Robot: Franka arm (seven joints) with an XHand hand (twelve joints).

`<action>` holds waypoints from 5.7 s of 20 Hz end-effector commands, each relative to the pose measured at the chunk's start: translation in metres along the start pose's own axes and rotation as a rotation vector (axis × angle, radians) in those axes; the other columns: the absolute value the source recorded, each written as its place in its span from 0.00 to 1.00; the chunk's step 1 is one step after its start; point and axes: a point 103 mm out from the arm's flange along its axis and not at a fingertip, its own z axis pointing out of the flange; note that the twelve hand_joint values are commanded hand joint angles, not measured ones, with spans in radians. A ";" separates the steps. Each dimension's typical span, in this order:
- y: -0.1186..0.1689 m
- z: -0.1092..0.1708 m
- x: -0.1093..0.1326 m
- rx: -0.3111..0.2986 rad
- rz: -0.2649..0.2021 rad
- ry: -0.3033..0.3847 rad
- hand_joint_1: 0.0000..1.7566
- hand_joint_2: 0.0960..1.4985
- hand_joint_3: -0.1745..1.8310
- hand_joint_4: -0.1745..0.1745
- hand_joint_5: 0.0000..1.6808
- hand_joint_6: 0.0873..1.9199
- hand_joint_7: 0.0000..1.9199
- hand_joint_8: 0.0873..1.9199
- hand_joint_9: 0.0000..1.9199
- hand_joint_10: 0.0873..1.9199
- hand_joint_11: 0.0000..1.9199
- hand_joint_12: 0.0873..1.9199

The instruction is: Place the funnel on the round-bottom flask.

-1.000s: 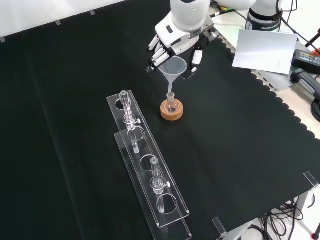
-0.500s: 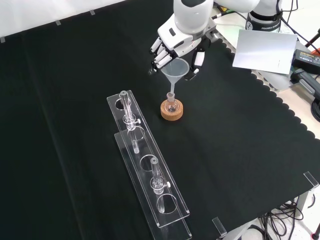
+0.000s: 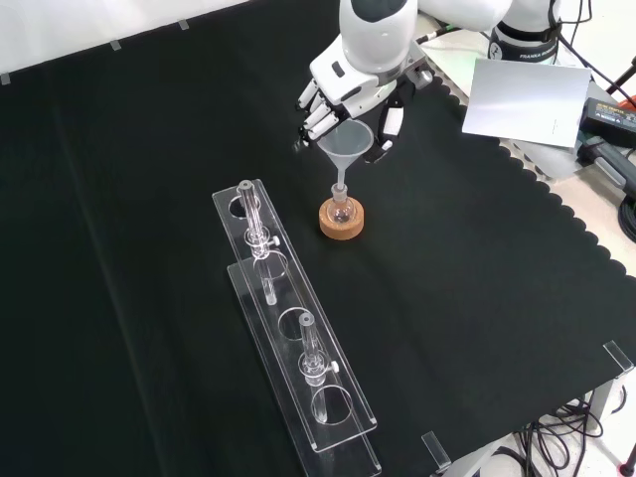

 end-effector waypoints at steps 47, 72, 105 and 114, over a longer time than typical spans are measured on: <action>0.015 0.024 0.022 0.081 -0.024 -0.022 0.36 0.51 0.36 0.33 0.22 0.00 0.20 0.43 0.39 0.32 0.31 0.64; 0.011 0.027 0.017 0.093 -0.020 0.003 0.34 0.49 0.36 0.32 0.20 0.00 0.15 0.41 0.33 0.32 0.26 0.66; -0.013 0.018 -0.004 -0.108 -0.083 0.110 0.24 0.41 0.25 0.36 0.06 0.00 0.00 0.09 0.03 0.41 0.05 0.77; -0.032 0.008 -0.041 -0.189 -0.096 0.228 0.25 0.43 0.22 0.34 0.10 0.00 0.00 0.26 0.10 0.39 0.08 0.76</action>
